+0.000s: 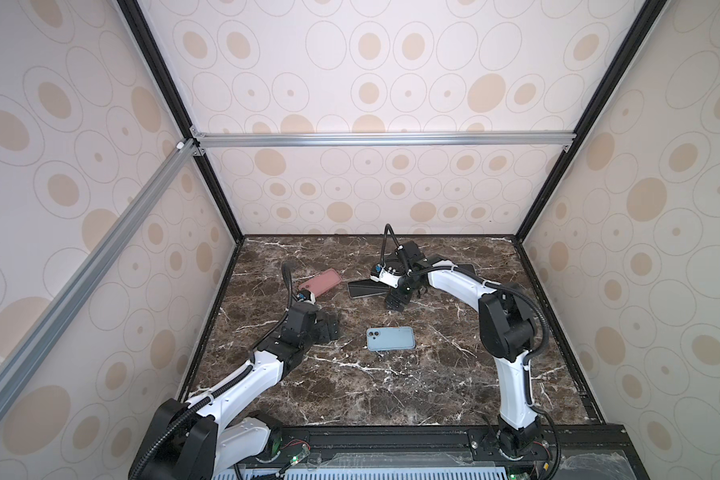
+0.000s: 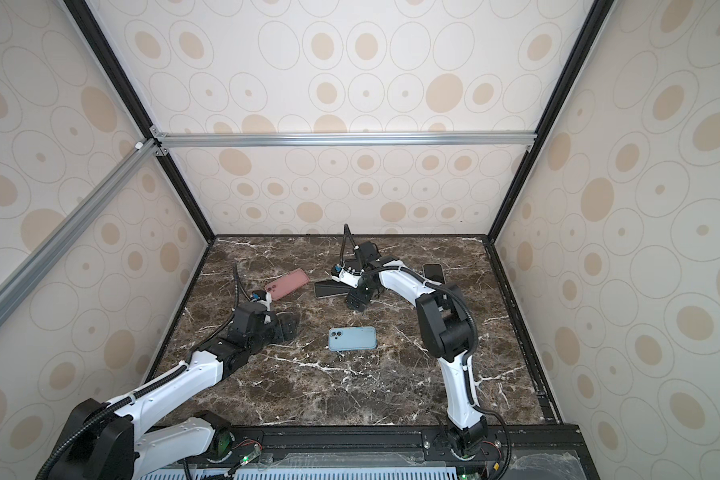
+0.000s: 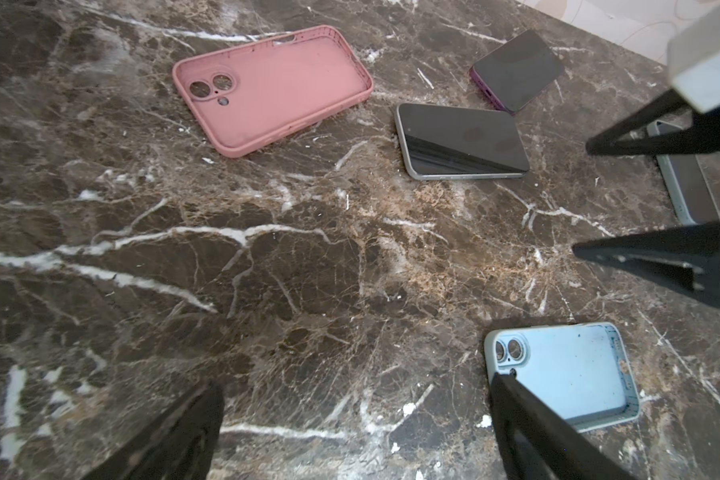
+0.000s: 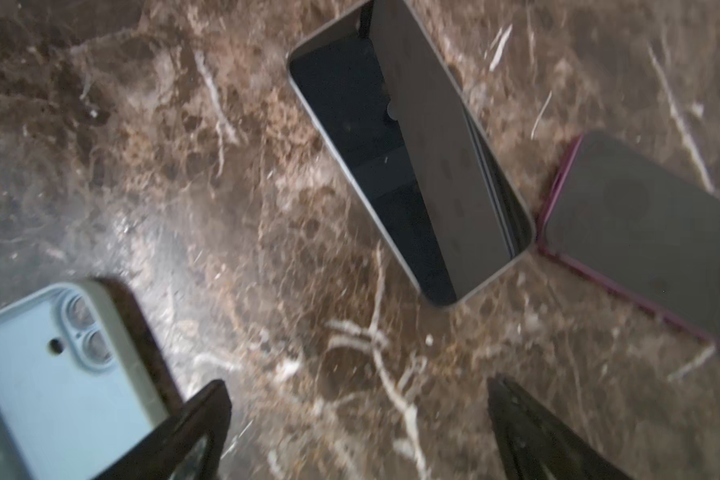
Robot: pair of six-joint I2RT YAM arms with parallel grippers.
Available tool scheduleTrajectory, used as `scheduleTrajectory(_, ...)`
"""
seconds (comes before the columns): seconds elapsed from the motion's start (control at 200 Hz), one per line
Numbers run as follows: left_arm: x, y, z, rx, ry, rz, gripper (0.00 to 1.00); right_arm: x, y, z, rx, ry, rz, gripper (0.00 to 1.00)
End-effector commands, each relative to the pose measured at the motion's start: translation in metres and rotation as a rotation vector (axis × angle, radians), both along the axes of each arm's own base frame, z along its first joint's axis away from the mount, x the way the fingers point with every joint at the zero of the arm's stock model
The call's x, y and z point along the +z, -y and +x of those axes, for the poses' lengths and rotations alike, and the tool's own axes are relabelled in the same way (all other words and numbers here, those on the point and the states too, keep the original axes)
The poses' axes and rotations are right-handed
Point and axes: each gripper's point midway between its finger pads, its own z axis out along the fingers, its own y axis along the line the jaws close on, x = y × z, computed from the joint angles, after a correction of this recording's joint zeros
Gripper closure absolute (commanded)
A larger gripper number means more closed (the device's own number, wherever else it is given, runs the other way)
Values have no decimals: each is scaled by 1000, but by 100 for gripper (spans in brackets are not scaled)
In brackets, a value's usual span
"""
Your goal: Put the phone into the phone case
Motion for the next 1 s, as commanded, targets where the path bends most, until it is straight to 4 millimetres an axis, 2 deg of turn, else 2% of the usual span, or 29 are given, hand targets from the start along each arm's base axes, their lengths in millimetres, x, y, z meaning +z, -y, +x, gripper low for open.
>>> scheduleTrajectory(0.0,2,-10,-5,5,5,47,0,3,-20,9,128,19,13,1)
scheduleTrajectory(0.245,14,-13,-8,-1,42,51,0,-16,-42,37,172,9,25,1)
scheduleTrajectory(0.35,20,-12,-8,-7,59,38,0,-23,-43,42,192,-4,1,1)
scheduleTrajectory(0.365,21,-11,-8,-11,58,35,0,-16,-46,46,195,14,6,1)
scheduleTrajectory(0.41,26,-9,-7,-16,66,23,0,-17,-46,48,203,13,1,1)
scheduleTrajectory(0.645,55,-3,-3,-27,128,-23,0,-22,-49,43,276,2,-14,1)
scheduleTrajectory(0.77,63,-5,-4,-27,146,-16,0,-32,-47,37,308,-19,-52,1)
scheduleTrajectory(0.91,61,-8,-5,-21,147,0,1,-42,-47,33,313,-21,-96,0)
scheduleTrajectory(0.995,56,-10,-4,-15,134,18,2,-30,-52,37,283,-1,-64,1)
